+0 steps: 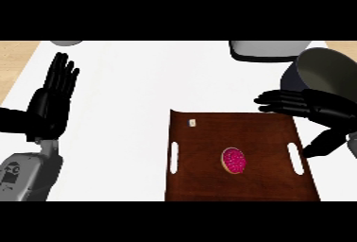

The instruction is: Pick the cupcake from the tray and place it in the pot

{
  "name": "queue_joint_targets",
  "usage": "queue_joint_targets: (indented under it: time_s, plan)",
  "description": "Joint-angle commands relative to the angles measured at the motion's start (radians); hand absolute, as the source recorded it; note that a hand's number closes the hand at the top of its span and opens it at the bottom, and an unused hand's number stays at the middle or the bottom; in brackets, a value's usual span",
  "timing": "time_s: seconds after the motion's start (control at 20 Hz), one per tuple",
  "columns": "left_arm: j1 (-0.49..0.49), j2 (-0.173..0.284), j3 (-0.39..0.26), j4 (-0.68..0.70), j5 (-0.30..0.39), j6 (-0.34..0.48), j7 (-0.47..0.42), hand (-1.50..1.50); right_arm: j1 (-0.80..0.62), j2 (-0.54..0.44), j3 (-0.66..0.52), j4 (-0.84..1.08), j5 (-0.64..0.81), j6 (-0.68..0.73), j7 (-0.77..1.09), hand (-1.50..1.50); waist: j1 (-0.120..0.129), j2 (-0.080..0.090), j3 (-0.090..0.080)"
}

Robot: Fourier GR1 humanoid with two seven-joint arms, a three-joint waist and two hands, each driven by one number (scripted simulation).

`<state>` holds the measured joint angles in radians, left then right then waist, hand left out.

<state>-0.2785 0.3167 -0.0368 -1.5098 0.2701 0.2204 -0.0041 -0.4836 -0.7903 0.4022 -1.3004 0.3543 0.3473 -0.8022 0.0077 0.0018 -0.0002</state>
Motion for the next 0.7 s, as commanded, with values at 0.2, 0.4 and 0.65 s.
queue_joint_targets:
  time_s: [0.2,0.4,0.65]
  plan:
    - [-0.021,-0.04,-0.004,-0.02,-0.05,0.029,0.032,0.0,-0.001,0.059,0.043,-0.058,0.132,0.096,0.127,-1.5,-0.006,-0.003,0.0]
    - [-0.049,-0.003,0.078,0.062,0.001,-0.058,0.001,0.0,0.04,0.109,0.054,-0.039,0.185,0.103,0.132,-1.5,-0.007,0.0,0.0]
    - [-0.011,-0.037,0.058,-0.021,-0.051,-0.034,0.043,0.0,0.093,0.165,0.034,-0.099,0.273,0.14,0.169,-1.5,-0.007,-0.002,0.0]
